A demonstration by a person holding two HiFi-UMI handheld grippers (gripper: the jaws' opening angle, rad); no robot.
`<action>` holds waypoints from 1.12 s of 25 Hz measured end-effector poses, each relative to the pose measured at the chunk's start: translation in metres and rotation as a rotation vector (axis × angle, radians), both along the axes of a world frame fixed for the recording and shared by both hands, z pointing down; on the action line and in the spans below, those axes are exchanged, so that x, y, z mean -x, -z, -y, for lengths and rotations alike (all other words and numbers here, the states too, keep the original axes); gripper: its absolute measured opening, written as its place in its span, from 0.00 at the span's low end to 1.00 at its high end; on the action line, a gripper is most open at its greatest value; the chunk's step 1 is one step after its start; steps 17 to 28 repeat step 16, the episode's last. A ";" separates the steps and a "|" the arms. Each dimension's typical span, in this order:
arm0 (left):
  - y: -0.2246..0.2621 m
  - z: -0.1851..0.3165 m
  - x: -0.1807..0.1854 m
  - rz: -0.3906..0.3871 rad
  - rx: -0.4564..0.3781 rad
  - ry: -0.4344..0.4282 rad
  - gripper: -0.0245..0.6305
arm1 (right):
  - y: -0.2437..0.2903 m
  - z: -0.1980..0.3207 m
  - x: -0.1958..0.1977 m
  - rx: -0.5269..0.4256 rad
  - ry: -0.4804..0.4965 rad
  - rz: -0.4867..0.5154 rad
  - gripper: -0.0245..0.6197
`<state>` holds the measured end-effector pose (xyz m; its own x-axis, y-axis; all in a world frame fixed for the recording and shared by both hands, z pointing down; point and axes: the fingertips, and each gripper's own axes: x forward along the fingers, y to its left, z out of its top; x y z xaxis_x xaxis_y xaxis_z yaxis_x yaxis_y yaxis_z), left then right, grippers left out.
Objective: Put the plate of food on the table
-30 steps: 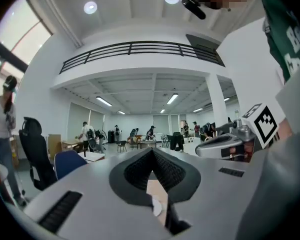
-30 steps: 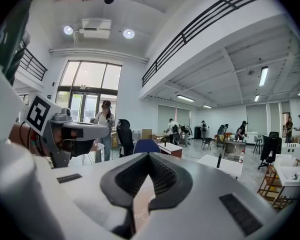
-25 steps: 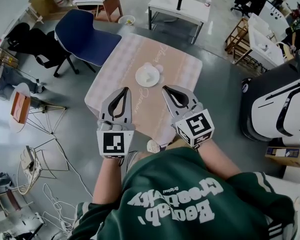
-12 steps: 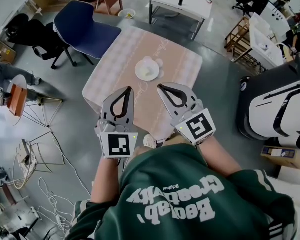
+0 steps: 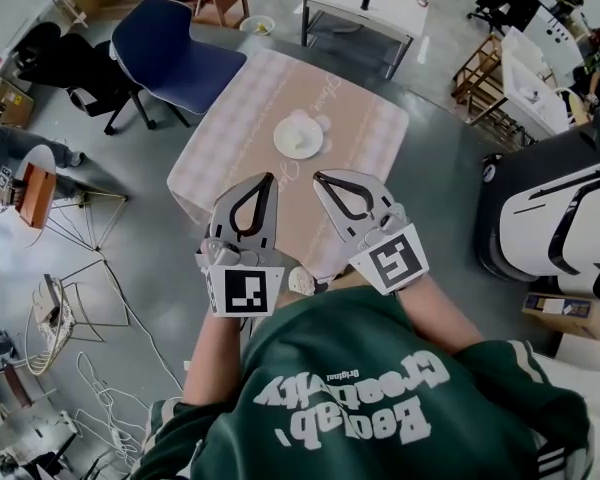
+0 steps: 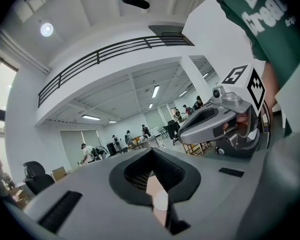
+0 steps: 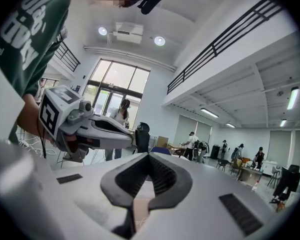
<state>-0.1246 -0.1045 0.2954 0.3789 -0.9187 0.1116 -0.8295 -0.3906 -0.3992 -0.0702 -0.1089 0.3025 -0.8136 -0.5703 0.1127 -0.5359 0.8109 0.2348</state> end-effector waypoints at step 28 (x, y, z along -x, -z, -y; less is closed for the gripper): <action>-0.013 -0.006 0.010 0.008 0.033 0.023 0.05 | -0.004 -0.002 0.008 0.014 -0.018 0.027 0.06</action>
